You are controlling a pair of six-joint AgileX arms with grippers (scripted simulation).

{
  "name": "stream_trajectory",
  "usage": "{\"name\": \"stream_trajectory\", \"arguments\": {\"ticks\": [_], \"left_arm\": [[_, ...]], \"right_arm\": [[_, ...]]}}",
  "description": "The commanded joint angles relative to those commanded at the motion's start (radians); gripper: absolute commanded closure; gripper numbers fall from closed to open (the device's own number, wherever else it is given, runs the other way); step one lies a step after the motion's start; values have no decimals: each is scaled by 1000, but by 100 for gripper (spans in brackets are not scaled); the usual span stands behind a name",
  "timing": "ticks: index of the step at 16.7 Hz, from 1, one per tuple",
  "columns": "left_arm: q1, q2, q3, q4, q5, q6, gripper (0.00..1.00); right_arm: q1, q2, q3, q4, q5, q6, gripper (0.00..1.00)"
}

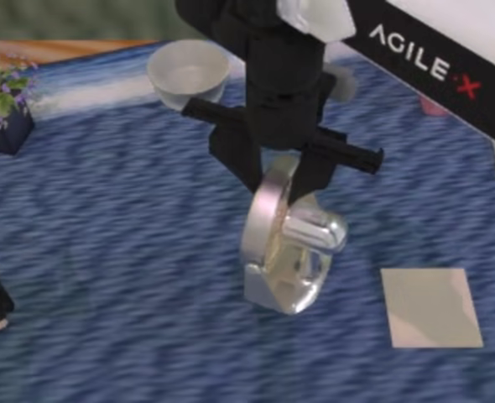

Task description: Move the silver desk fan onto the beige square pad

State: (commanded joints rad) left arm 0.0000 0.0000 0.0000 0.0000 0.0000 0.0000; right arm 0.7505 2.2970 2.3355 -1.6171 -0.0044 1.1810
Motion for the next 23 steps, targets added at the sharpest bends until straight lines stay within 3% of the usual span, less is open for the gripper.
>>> {"name": "stream_trajectory", "arguments": {"ticks": [3,6,13,18,23], "left_arm": [[0,0,0,0,0,0,0],[0,0,0,0,0,0,0],[0,0,0,0,0,0,0],[0,0,0,0,0,0,0],[0,0,0,0,0,0,0]], "right_arm": [[-14,-34,-61,-24,-24,-124,100],[-39,-93,-150,-49,-54,-341,100],[-132,-326,-418,-16,-100,-1129,100],[-210,-500,-624,72,-86,-1708,100],[-279,-624,-814,168,-38,-2124,100]]}}
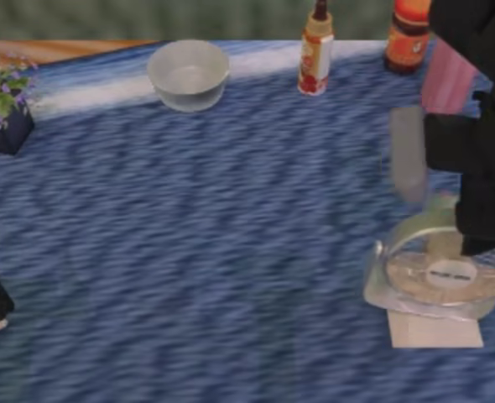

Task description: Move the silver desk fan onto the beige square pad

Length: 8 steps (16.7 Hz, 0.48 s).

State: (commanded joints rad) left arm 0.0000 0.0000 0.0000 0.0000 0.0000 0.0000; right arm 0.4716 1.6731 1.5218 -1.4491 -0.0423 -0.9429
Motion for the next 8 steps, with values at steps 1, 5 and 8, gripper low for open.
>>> {"name": "stream_trajectory", "arguments": {"ticks": [1,5,8], "left_arm": [[0,0,0,0,0,0,0],[0,0,0,0,0,0,0],[0,0,0,0,0,0,0]], "right_arm": [[-11,-17,-30,16,10,-57,100],[-35,-53,-96,55,36,-180,100],[-35,-54,-99,56,38,-185,100]]}}
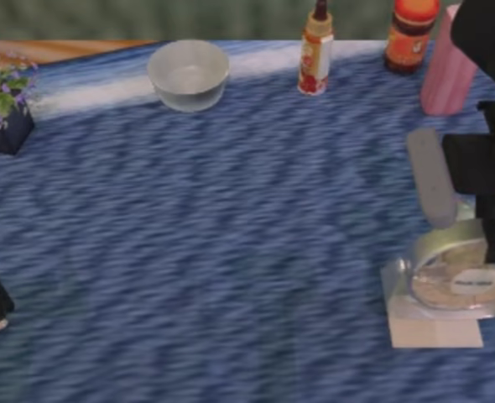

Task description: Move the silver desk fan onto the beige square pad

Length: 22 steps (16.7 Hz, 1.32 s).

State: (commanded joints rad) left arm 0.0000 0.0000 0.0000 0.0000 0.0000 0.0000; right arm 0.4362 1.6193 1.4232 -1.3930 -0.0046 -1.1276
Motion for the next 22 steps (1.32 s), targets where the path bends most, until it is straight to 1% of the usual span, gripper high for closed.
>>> {"name": "stream_trajectory", "arguments": {"ticks": [4,8,12,22], "left_arm": [[0,0,0,0,0,0,0],[0,0,0,0,0,0,0],[0,0,0,0,0,0,0],[0,0,0,0,0,0,0]], "right_arm": [[4,4,-15,16,-2,2,100],[-2,12,-112,126,-1,0,100],[-2,14,-123,137,0,-2,100],[-2,14,-123,137,0,-2,25]]}}
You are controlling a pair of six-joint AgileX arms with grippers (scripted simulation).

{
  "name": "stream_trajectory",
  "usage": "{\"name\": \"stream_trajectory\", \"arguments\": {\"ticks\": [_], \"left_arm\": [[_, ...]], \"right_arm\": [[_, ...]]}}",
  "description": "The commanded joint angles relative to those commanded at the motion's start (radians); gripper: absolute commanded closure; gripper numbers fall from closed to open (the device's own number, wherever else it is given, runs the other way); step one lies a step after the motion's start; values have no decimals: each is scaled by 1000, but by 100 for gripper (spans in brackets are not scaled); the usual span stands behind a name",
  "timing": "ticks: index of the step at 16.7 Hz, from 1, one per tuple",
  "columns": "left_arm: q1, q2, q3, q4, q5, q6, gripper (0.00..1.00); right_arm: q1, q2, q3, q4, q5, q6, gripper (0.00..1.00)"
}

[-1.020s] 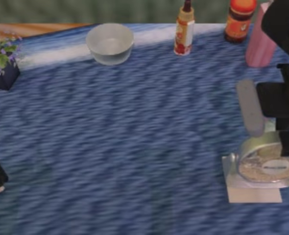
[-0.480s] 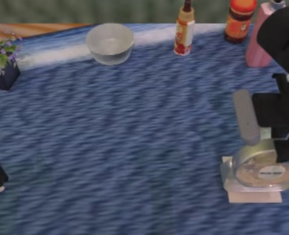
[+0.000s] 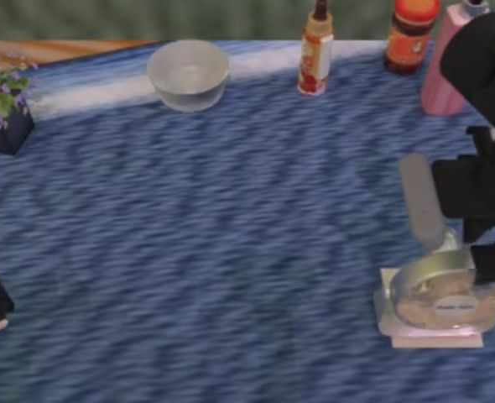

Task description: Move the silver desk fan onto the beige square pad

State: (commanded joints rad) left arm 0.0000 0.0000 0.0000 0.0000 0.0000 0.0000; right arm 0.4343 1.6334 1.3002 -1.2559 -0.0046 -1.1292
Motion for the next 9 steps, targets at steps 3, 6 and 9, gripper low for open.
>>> {"name": "stream_trajectory", "arguments": {"ticks": [3,6,9], "left_arm": [[0,0,0,0,0,0,0],[0,0,0,0,0,0,0],[0,0,0,0,0,0,0]], "right_arm": [[0,0,0,0,0,0,2],[0,0,0,0,0,0,0],[0,0,0,0,0,0,0]]}}
